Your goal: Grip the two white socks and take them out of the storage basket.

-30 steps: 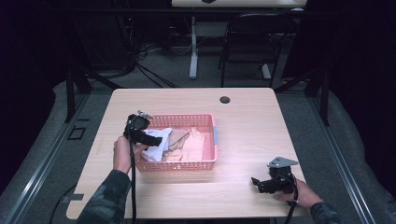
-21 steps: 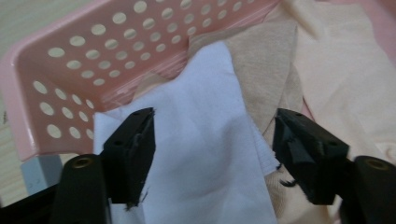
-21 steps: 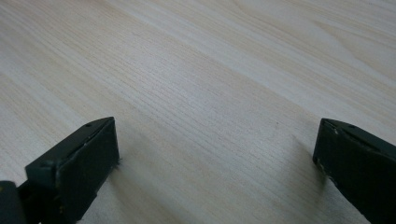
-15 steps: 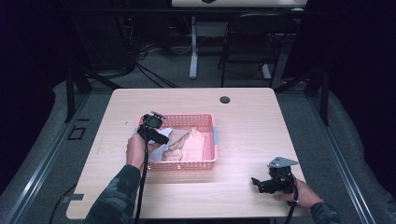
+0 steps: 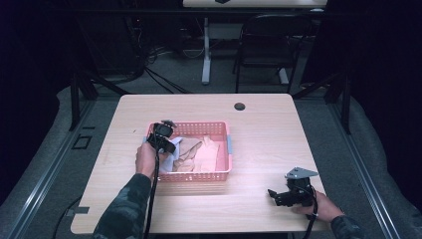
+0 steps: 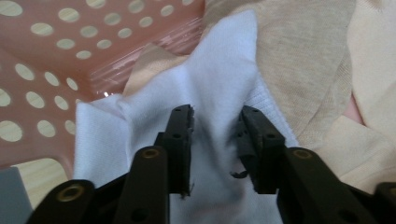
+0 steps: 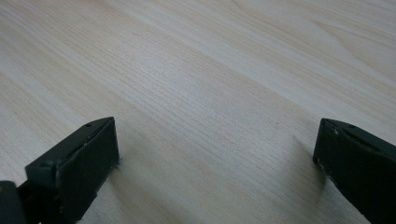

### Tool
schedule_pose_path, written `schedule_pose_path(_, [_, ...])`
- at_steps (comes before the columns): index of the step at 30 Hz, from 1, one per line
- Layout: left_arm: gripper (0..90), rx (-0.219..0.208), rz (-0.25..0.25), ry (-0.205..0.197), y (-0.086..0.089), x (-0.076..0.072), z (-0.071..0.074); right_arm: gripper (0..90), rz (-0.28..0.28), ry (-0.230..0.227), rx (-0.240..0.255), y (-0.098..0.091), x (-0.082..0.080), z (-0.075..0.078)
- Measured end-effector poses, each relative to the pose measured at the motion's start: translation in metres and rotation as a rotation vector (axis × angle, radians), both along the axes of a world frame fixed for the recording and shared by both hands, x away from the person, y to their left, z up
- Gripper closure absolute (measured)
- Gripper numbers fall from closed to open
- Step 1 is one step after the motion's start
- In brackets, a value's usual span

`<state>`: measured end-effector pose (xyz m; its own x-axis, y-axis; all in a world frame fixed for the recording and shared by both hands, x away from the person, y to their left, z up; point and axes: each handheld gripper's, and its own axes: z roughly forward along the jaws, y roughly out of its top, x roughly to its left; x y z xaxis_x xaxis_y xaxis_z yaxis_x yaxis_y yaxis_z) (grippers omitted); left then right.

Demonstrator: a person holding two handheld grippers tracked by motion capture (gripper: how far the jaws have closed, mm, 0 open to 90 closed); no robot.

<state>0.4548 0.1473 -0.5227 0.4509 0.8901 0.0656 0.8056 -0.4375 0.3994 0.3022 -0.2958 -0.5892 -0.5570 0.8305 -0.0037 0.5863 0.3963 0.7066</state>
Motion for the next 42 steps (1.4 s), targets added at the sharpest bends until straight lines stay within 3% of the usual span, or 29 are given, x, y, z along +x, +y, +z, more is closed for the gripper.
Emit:
schedule_pose_path(2, [74.4,-0.007,-0.004,-0.008,0.002,-0.001,0.002,0.0,0.000,0.000,0.000,0.000,0.000,0.000])
schedule_pose_path(7, [81.2,-0.020,-0.017,-0.043,0.007,-0.003,0.007,0.0,0.000,0.000,0.000,0.000,0.000,0.000])
schedule_pose_path(11, [82.0,-0.034,-0.022,-0.059,0.012,-0.006,0.012,0.0,-0.002,-0.001,0.002,0.000,0.000,0.000])
schedule_pose_path(15, [81.9,-0.074,-0.034,-0.088,0.016,-0.011,0.023,0.0,0.000,0.000,0.000,0.000,0.000,0.000])
schedule_pose_path(16, [81.8,-0.107,-0.054,-0.101,0.018,-0.014,0.028,0.0,0.000,0.000,0.000,0.000,0.000,0.000])
schedule_pose_path(22, [81.7,-0.149,-0.088,-0.130,0.021,-0.022,0.041,0.0,0.000,0.000,0.000,0.000,0.000,0.000])
schedule_pose_path(34, [82.5,-0.168,-0.135,-0.169,0.024,-0.032,0.077,0.0,-0.002,-0.002,0.002,0.000,0.000,0.000])
schedule_pose_path(42, [82.7,-0.171,-0.167,-0.181,0.022,-0.037,0.091,0.0,0.000,-0.001,0.000,0.000,0.000,0.000])
